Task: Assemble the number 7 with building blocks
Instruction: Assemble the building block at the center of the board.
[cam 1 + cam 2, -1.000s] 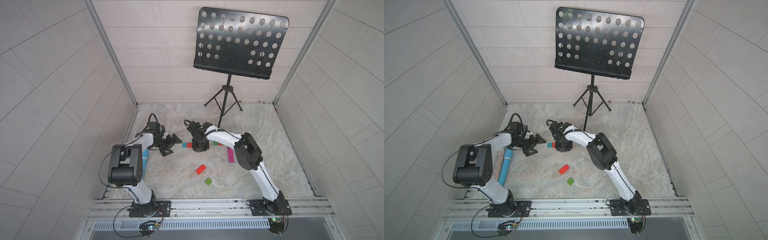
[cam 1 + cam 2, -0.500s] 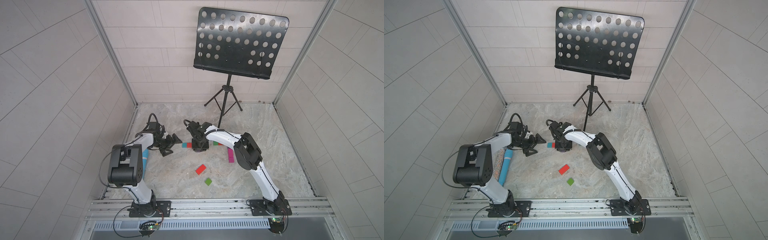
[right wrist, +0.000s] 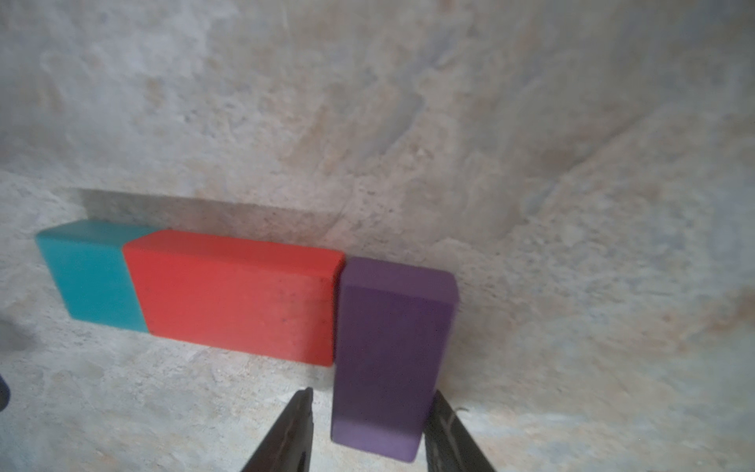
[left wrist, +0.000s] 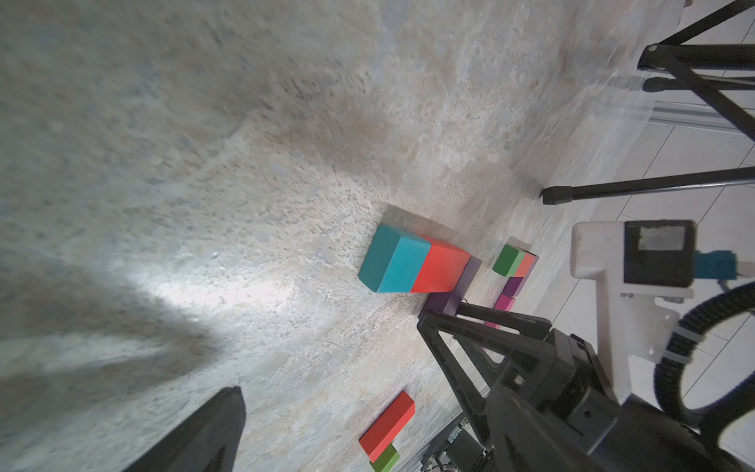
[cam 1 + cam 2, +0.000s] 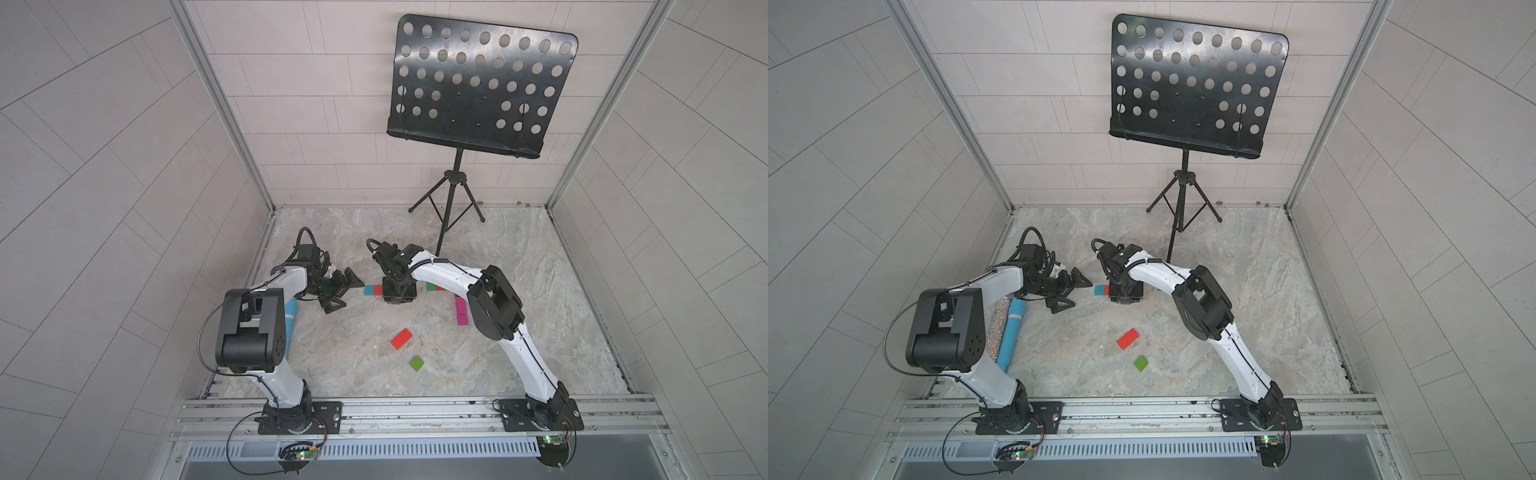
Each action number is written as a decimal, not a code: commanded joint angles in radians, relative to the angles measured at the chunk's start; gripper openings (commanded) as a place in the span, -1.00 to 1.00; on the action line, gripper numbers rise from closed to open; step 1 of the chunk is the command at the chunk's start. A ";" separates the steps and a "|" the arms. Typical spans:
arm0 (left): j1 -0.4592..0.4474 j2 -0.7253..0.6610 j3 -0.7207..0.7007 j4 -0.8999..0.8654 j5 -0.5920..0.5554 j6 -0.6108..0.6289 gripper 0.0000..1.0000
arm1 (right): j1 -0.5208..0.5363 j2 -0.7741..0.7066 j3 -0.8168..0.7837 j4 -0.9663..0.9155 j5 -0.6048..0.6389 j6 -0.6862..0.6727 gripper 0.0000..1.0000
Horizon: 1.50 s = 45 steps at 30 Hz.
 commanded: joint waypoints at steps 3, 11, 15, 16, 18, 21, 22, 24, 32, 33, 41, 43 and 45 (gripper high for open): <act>-0.004 0.004 -0.011 0.008 0.010 0.014 1.00 | 0.006 0.021 0.003 -0.022 0.027 0.016 0.06; -0.004 0.008 -0.011 0.008 0.014 0.014 1.00 | 0.006 0.014 -0.004 -0.022 0.032 0.014 0.07; -0.004 0.004 -0.012 0.008 0.012 0.015 1.00 | 0.005 0.018 -0.007 -0.025 0.037 0.005 0.07; -0.004 0.004 -0.012 0.008 0.012 0.015 1.00 | 0.003 0.018 -0.006 -0.027 0.038 0.004 0.06; -0.004 0.007 -0.011 0.008 0.012 0.015 1.00 | 0.002 0.017 -0.005 -0.031 0.040 0.001 0.07; -0.004 0.010 -0.012 0.008 0.012 0.015 1.00 | 0.001 0.013 -0.005 -0.032 0.046 -0.001 0.08; -0.003 0.010 -0.011 0.008 0.013 0.015 1.00 | 0.001 0.011 -0.005 -0.032 0.049 -0.003 0.08; -0.004 0.012 -0.012 0.008 0.012 0.015 1.00 | 0.000 0.009 -0.002 -0.031 0.055 -0.008 0.09; -0.003 0.009 -0.009 0.006 0.013 0.015 1.00 | -0.005 -0.039 -0.005 0.020 0.078 -0.036 0.16; -0.003 0.009 -0.008 0.006 0.012 0.014 1.00 | -0.005 -0.043 -0.007 0.026 0.080 -0.038 0.16; -0.003 0.012 -0.006 0.006 0.011 0.013 1.00 | -0.019 -0.060 -0.036 0.089 0.074 -0.056 0.16; -0.003 0.011 -0.007 0.006 0.010 0.013 1.00 | -0.021 -0.057 -0.033 0.093 0.073 -0.058 0.17; -0.003 0.012 -0.007 0.006 0.011 0.013 1.00 | -0.024 -0.054 -0.031 0.097 0.069 -0.059 0.17</act>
